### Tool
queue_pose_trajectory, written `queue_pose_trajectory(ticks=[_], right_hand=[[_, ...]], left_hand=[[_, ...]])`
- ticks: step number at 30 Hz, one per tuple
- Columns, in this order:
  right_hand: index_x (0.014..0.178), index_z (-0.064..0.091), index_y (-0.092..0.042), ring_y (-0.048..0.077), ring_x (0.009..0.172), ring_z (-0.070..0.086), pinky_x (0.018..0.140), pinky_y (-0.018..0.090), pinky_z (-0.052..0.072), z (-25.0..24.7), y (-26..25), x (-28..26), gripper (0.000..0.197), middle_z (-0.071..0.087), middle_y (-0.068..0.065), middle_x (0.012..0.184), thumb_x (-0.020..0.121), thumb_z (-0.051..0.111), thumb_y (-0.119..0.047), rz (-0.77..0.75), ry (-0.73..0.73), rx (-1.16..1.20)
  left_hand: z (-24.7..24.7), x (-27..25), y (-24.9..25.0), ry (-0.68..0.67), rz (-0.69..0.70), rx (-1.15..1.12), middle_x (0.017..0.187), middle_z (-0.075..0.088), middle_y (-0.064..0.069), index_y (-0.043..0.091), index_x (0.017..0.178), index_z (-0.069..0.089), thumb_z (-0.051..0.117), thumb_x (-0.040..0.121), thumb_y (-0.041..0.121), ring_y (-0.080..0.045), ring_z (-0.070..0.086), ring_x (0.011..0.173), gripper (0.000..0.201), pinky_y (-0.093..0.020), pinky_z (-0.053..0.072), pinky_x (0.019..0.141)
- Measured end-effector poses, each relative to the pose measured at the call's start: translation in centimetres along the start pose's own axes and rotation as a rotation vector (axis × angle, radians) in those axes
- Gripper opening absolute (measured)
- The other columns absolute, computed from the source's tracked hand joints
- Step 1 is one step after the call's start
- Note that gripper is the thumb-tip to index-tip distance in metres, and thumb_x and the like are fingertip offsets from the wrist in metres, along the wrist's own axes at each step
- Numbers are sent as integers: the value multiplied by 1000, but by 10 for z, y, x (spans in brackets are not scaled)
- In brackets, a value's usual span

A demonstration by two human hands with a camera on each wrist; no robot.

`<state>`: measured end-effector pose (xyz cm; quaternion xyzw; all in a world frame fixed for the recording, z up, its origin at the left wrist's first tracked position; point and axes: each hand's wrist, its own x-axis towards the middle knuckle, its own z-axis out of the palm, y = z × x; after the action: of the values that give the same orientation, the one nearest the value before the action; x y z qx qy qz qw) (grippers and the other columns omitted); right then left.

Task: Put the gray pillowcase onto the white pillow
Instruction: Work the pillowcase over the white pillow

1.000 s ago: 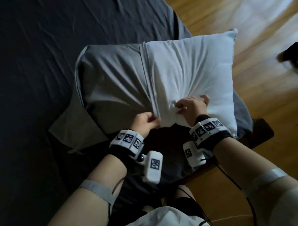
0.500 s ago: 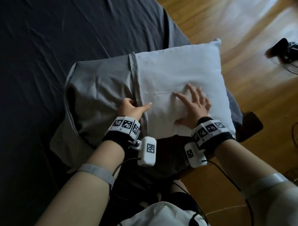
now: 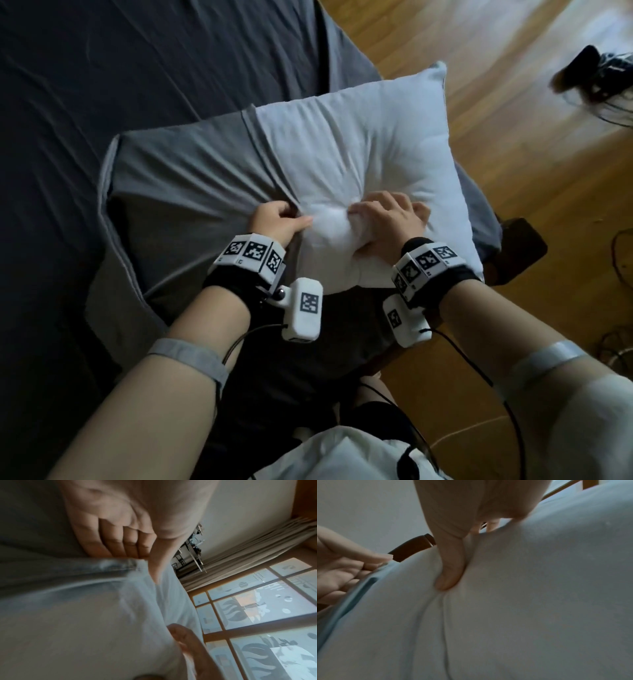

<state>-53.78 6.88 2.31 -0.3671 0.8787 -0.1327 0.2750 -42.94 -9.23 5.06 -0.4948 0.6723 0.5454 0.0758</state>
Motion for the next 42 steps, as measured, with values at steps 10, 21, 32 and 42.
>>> queue_pose_trajectory(ticks=[10,21,32,42], right_hand=[[93,67,-26,20,109,50,91,37,23,8,-18,-7,18,67,-6,104,82,56,-17,98,61,89],[97,69,-14,21,93,58,82,28,44,6,-66,-48,22,62,3,85,75,72,-18,80,-43,369],[105,62,-23,24,100,56,87,37,46,6,-35,-49,42,58,2,107,67,78,-36,44,3,273],[132,47,-33,23,117,49,103,35,40,10,-24,-5,77,44,2,126,63,81,-34,121,-201,262]], left_hand=[[-9,-55,-84,83,-211,187,87,67,-11,0,99,68,71,78,22,-20,60,83,31,-25,39,71],[-11,-92,-71,-196,-48,-247,46,63,11,12,75,55,51,88,-3,4,58,45,20,-8,48,52],[-33,-27,-24,134,58,-30,79,63,-10,11,82,61,72,77,18,-20,60,77,14,-36,51,81],[9,-13,20,-163,-13,-159,58,61,3,-2,118,55,57,86,-2,4,47,30,33,-7,36,35]])
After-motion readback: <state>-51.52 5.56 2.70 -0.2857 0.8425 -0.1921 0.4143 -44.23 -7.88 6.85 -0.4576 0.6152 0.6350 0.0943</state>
